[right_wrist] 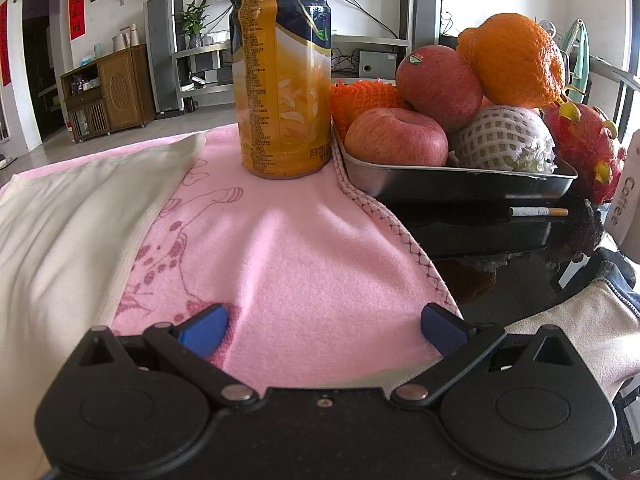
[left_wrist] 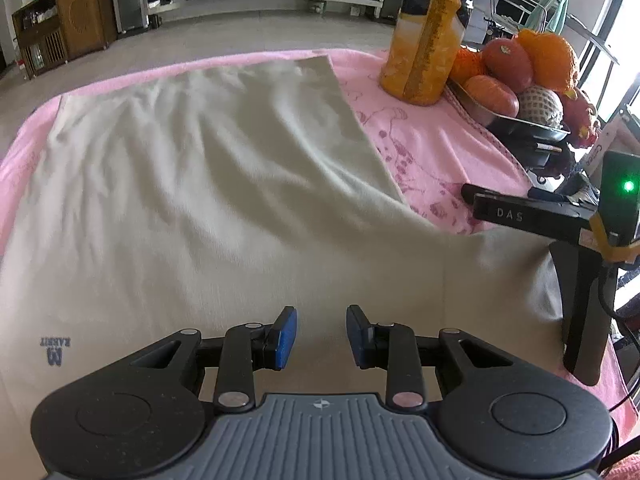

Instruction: Fold clothes

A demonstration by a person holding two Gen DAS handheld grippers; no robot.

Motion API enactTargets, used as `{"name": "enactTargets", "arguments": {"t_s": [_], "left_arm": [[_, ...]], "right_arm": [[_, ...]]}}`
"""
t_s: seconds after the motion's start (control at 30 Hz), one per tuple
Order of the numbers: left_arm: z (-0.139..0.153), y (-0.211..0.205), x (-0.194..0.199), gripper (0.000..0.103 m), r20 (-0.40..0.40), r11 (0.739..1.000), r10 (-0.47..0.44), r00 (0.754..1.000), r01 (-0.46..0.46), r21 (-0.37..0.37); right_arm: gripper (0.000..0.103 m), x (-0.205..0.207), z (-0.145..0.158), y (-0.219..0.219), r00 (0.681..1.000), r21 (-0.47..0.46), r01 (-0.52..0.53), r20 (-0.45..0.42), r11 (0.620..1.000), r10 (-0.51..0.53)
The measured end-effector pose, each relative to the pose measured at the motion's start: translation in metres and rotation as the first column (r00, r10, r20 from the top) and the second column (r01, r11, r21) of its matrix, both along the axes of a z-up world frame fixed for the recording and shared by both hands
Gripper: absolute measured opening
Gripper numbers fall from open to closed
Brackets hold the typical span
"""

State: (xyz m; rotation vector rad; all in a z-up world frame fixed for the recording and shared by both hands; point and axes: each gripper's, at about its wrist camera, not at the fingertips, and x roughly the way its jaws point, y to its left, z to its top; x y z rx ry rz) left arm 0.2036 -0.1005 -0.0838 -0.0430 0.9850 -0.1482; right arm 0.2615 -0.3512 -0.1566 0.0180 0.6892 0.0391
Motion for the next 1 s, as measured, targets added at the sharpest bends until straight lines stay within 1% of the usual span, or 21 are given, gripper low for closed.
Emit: {"name": "enactTargets", "arguments": {"t_s": [0.23, 0.43, 0.6, 0.83, 1.0], "left_arm": [[-0.001, -0.002, 0.0, 0.029, -0.009, 1.0, -0.004, 1.0, 0.003, -0.007], [0.008, 0.002, -0.012, 0.029, 0.012, 1.0, -0.011, 1.0, 0.012, -0.014], [0.008, -0.002, -0.018, 0.029, 0.01, 1.0, -0.024, 1.0, 0.024, -0.011], [0.005, -0.003, -0.016, 0.029, 0.006, 1.0, -0.017, 1.0, 0.017, -0.007], [0.006, -0.001, -0.02, 0.029, -0.001, 0.999, -0.025, 1.0, 0.025, -0.021]], "right_arm": [[0.103, 0.0, 0.001, 0.0, 1.0, 0.0, -0.001, 0.0, 1.0, 0.001], [0.103, 0.0, 0.001, 0.0, 1.0, 0.0, -0.001, 0.0, 1.0, 0.001], [0.103, 0.0, 0.001, 0.0, 1.0, 0.0, -0.002, 0.0, 1.0, 0.002], [0.103, 0.0, 0.001, 0.0, 1.0, 0.0, -0.002, 0.0, 1.0, 0.002], [0.103, 0.0, 0.001, -0.001, 1.0, 0.0, -0.002, 0.001, 1.0, 0.002]]}}
